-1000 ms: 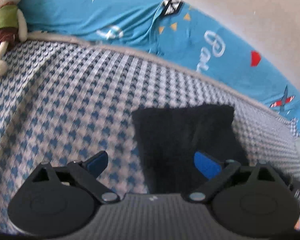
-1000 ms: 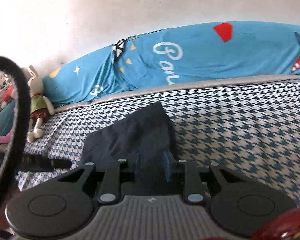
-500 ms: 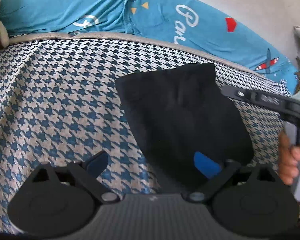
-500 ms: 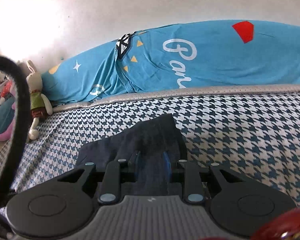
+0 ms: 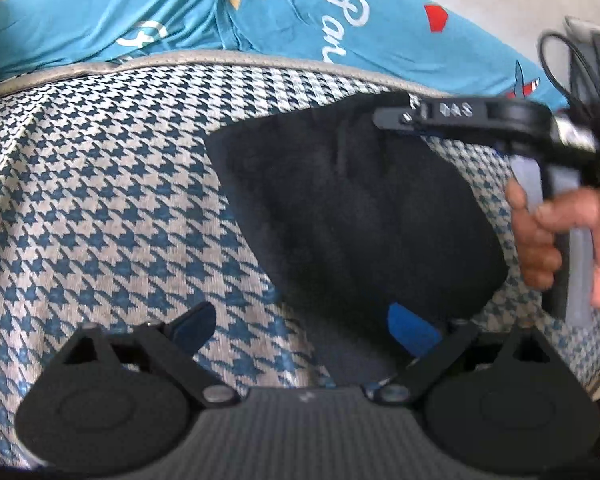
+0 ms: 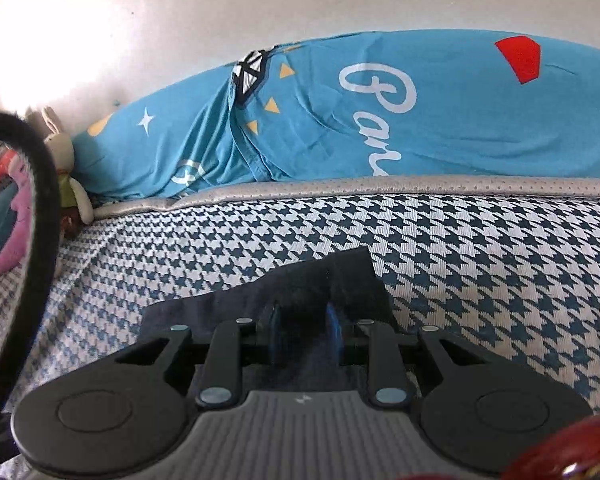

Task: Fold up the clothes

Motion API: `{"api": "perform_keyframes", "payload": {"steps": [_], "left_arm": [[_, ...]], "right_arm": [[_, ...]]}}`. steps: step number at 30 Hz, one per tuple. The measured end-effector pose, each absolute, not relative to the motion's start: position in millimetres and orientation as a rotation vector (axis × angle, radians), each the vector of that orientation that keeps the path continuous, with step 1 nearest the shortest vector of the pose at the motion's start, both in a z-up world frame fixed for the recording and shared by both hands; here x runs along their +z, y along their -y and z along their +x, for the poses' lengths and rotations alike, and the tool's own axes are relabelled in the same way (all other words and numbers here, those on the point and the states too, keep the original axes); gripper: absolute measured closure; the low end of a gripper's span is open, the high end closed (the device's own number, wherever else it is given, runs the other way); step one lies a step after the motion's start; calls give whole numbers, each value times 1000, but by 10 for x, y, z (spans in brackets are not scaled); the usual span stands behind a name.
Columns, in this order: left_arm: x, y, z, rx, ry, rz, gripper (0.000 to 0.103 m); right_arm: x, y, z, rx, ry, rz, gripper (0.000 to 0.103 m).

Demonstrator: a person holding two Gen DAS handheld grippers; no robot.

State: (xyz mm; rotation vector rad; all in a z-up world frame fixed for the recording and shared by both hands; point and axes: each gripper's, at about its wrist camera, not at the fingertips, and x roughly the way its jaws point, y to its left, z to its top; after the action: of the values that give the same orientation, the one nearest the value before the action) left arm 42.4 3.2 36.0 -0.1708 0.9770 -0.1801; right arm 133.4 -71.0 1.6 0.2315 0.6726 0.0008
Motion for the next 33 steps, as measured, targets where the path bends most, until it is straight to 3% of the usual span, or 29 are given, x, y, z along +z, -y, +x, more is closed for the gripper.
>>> {"api": "perform_keyframes", "payload": {"steps": [17,33], "left_arm": [[206,46,424,-167,-1020,-52,3],[510,-122,793,-82,-864,-200,3]], "right_arm": [[-66,685,1568,-96,-686,284,79],[357,803,727,-157,-714,358,77]]}}
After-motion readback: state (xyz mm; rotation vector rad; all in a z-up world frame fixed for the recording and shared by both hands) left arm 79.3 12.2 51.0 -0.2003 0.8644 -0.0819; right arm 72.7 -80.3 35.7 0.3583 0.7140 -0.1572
